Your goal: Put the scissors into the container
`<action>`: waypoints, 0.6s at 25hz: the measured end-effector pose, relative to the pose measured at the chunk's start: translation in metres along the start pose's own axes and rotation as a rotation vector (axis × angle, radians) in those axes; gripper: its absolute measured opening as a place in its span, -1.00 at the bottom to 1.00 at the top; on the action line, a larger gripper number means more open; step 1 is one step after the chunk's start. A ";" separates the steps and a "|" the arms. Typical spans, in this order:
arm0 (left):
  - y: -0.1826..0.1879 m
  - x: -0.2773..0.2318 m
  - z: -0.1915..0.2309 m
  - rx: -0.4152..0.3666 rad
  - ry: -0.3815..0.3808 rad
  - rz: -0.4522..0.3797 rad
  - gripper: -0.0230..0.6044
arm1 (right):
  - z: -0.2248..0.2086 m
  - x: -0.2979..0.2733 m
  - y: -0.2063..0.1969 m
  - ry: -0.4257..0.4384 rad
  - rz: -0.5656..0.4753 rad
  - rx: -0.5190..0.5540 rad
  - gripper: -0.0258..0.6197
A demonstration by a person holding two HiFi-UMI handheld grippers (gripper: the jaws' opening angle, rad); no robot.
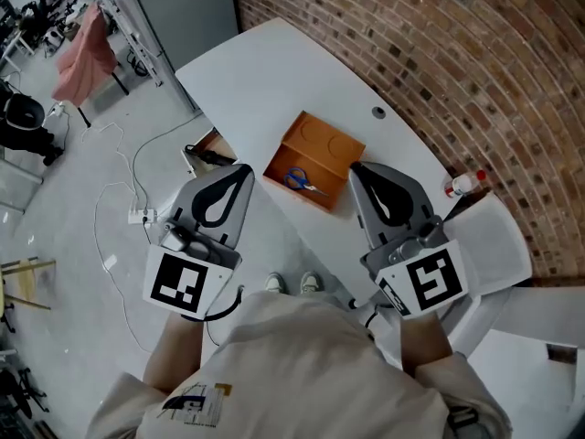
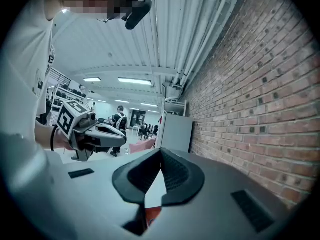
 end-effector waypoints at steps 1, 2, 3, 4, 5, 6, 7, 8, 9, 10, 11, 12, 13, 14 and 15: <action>-0.002 0.001 -0.002 0.005 0.000 0.001 -0.90 | 0.002 0.002 -0.001 0.002 -0.002 -0.004 -0.89; -0.004 0.002 -0.003 0.005 -0.001 0.004 -0.90 | 0.004 0.003 -0.003 0.003 -0.006 -0.009 -0.90; -0.006 0.002 -0.005 0.002 -0.002 0.011 -0.90 | 0.005 0.005 -0.005 0.004 -0.008 -0.013 -0.90; -0.008 0.002 -0.007 -0.002 -0.004 0.018 -0.90 | 0.007 0.007 -0.006 0.005 -0.008 -0.017 -0.90; -0.010 0.002 -0.009 -0.004 -0.007 0.024 -0.90 | 0.008 0.009 -0.008 0.007 -0.006 -0.019 -0.90; -0.012 0.002 -0.012 -0.001 -0.010 0.030 -0.90 | 0.008 0.011 -0.011 0.008 0.000 -0.021 -0.90; -0.014 0.002 -0.014 0.004 -0.013 0.035 -0.90 | 0.009 0.012 -0.013 0.010 0.006 -0.024 -0.90; -0.015 0.003 -0.015 0.008 -0.013 0.040 -0.90 | 0.010 0.013 -0.016 0.013 0.013 -0.026 -0.90; -0.017 0.003 -0.017 0.007 -0.014 0.043 -0.90 | 0.011 0.015 -0.019 0.015 0.019 -0.030 -0.90; -0.018 0.003 -0.018 0.003 -0.014 0.047 -0.90 | 0.012 0.016 -0.022 0.018 0.027 -0.035 -0.90; -0.019 0.003 -0.020 -0.002 -0.016 0.051 -0.90 | 0.012 0.017 -0.025 0.021 0.035 -0.039 -0.90; -0.019 0.003 -0.022 -0.005 -0.017 0.056 -0.90 | 0.012 0.019 -0.028 0.023 0.043 -0.044 -0.90; -0.020 0.002 -0.024 -0.007 -0.019 0.060 -0.90 | 0.012 0.020 -0.031 0.025 0.050 -0.047 -0.90; -0.020 0.002 -0.026 -0.007 -0.021 0.065 -0.90 | 0.012 0.021 -0.033 0.027 0.056 -0.050 -0.90; -0.020 0.001 -0.027 -0.008 -0.025 0.070 -0.90 | 0.012 0.022 -0.035 0.027 0.061 -0.051 -0.90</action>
Point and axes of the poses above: the fingertips, and each gripper's own axes: x backward along the fingers, z to its left, y out of its top, the point moved 8 cm from there along x, backward along the fingers, and after that the axes turned 15 degrees about z, right-handed, at the moved point
